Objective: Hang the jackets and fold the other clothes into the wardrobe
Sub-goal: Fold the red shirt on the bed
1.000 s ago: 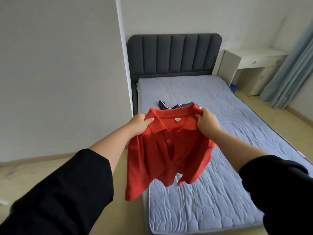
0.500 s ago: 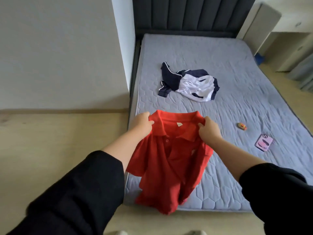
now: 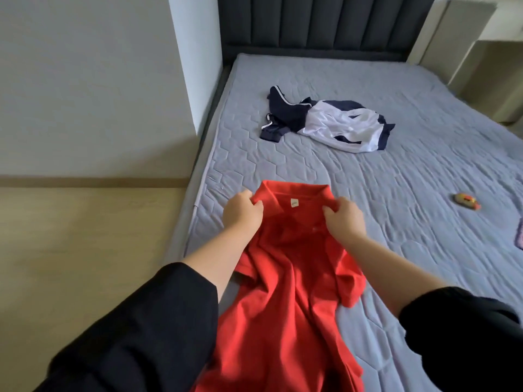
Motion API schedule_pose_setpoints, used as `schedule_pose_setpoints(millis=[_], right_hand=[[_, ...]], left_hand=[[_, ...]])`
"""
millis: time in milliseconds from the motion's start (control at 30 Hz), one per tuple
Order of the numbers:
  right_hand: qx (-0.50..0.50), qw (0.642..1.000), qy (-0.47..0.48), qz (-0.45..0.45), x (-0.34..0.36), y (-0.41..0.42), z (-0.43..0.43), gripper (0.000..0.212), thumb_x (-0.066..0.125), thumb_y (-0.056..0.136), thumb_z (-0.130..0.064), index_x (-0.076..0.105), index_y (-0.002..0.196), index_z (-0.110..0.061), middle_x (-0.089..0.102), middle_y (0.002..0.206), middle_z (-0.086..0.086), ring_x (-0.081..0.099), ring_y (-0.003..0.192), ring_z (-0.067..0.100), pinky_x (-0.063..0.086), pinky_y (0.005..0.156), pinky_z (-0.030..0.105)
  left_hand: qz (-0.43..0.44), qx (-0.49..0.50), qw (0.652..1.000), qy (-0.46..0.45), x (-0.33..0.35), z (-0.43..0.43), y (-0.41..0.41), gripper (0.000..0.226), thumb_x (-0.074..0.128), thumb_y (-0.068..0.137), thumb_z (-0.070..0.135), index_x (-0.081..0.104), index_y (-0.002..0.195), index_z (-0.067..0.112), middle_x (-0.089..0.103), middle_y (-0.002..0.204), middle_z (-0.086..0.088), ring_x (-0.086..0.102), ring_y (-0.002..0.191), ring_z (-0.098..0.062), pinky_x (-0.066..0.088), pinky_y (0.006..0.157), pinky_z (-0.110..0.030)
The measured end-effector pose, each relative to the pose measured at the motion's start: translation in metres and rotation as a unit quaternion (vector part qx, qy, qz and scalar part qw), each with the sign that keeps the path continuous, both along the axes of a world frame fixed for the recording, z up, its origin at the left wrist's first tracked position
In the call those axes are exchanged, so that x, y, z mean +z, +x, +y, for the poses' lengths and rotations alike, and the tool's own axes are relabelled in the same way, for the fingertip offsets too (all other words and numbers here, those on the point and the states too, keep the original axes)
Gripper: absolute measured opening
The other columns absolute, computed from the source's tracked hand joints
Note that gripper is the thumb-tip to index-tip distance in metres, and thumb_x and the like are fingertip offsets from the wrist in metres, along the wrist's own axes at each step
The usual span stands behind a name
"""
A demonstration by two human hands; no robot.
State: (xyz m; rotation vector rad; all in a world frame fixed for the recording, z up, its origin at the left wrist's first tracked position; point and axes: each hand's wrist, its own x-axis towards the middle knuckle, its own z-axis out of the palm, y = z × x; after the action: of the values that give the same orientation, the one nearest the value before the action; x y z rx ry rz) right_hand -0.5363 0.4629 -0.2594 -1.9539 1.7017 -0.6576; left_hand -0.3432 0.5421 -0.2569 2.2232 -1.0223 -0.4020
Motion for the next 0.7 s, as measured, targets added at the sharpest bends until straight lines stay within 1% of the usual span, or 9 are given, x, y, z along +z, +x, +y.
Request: schedule_pose_setpoints(millis=[100, 200, 300, 367, 400, 467, 533, 600, 700], right_hand=[[0.033, 0.999, 0.013, 0.032, -0.033, 0.006, -0.012, 0.030, 0.058, 0.091, -0.029, 0.063, 0.093, 0.000, 0.066, 0.100, 0.021, 0.059, 0.098, 0.037, 0.039, 0.071, 0.034], [0.036, 0.998, 0.013, 0.051, -0.041, 0.008, -0.018, 0.030, 0.059, 0.089, -0.032, 0.063, 0.080, -0.003, 0.066, 0.090, 0.018, 0.061, 0.092, 0.036, 0.034, 0.065, 0.030], [0.009, 0.998, -0.062, -0.031, -0.022, 0.015, -0.030, 0.022, 0.060, 0.088, -0.025, 0.060, 0.075, -0.008, 0.066, 0.084, 0.015, 0.060, 0.088, 0.034, 0.032, 0.064, 0.029], [0.030, 0.989, -0.117, -0.091, -0.008, 0.020, -0.039, 0.007, 0.058, 0.087, -0.015, 0.062, 0.091, -0.011, 0.066, 0.088, 0.011, 0.061, 0.086, 0.031, 0.031, 0.061, 0.025], [0.049, 0.988, -0.102, -0.106, -0.005, 0.024, -0.041, 0.028, 0.057, 0.087, -0.011, 0.059, 0.114, -0.013, 0.063, 0.091, 0.008, 0.061, 0.082, 0.026, 0.032, 0.054, 0.018], [0.082, 0.991, -0.026, -0.103, -0.011, 0.028, -0.037, 0.074, 0.059, 0.088, -0.012, 0.019, 0.151, -0.013, 0.060, 0.098, 0.007, 0.058, 0.072, 0.018, 0.034, 0.050, 0.011], [0.099, 0.993, 0.016, -0.056, -0.031, 0.028, -0.024, 0.086, 0.059, 0.088, -0.015, 0.003, 0.153, -0.009, 0.057, 0.124, 0.014, 0.061, 0.097, 0.027, 0.039, 0.074, 0.019], [0.135, 0.990, 0.018, 0.019, -0.065, 0.024, -0.003, 0.084, 0.058, 0.087, -0.019, 0.007, 0.152, -0.007, 0.035, 0.150, 0.015, 0.040, 0.132, 0.030, 0.034, 0.104, 0.032], [0.191, 0.958, 0.047, 0.208, -0.116, 0.016, 0.036, 0.076, 0.050, 0.091, -0.040, 0.010, 0.153, -0.019, 0.007, 0.160, 0.009, 0.009, 0.147, 0.026, 0.013, 0.117, 0.048]], left_hand=[[-0.012, 0.002, 1.000, 0.024, -0.031, -0.010, 0.002, 0.021, 0.057, 0.090, 0.029, 0.062, 0.094, 0.009, 0.069, 0.102, -0.011, 0.061, 0.101, -0.032, 0.045, 0.080, -0.033], [0.101, -0.036, 0.991, 0.080, -0.033, -0.024, 0.011, 0.027, 0.059, 0.092, 0.024, 0.061, 0.106, 0.001, 0.068, 0.093, -0.012, 0.069, 0.091, -0.031, 0.057, 0.066, -0.031], [0.084, -0.026, 0.995, 0.037, -0.009, -0.052, 0.025, 0.024, 0.066, 0.086, 0.016, 0.062, 0.103, -0.001, 0.065, 0.092, -0.011, 0.065, 0.088, -0.025, 0.051, 0.061, -0.022], [0.123, -0.024, 0.990, -0.059, 0.006, -0.066, 0.020, 0.023, 0.062, 0.085, 0.008, 0.064, 0.108, 0.007, 0.064, 0.090, -0.008, 0.062, 0.085, -0.023, 0.048, 0.057, -0.022], [0.169, -0.063, 0.980, -0.090, 0.008, -0.070, 0.015, 0.042, 0.058, 0.086, 0.004, 0.056, 0.127, 0.012, 0.062, 0.100, -0.007, 0.063, 0.091, -0.025, 0.049, 0.067, -0.026], [0.212, -0.161, 0.962, -0.066, -0.001, -0.067, 0.004, 0.082, 0.054, 0.088, 0.001, 0.011, 0.152, 0.030, 0.046, 0.121, 0.000, 0.062, 0.105, -0.030, 0.048, 0.081, -0.035], [0.123, -0.181, 0.976, -0.011, -0.028, -0.056, 0.004, 0.089, 0.051, 0.088, 0.003, -0.001, 0.151, 0.036, 0.044, 0.138, -0.003, 0.055, 0.119, -0.029, 0.046, 0.091, -0.035], [-0.014, -0.092, 0.996, 0.009, -0.060, -0.035, 0.018, 0.077, 0.050, 0.085, 0.006, 0.019, 0.150, 0.032, 0.041, 0.145, -0.005, 0.047, 0.127, -0.027, 0.042, 0.099, -0.035], [-0.113, 0.074, 0.988, 0.073, -0.104, 0.007, 0.034, 0.061, 0.061, 0.083, 0.026, 0.036, 0.140, 0.026, 0.040, 0.140, -0.008, 0.042, 0.127, -0.029, 0.041, 0.097, -0.042]])
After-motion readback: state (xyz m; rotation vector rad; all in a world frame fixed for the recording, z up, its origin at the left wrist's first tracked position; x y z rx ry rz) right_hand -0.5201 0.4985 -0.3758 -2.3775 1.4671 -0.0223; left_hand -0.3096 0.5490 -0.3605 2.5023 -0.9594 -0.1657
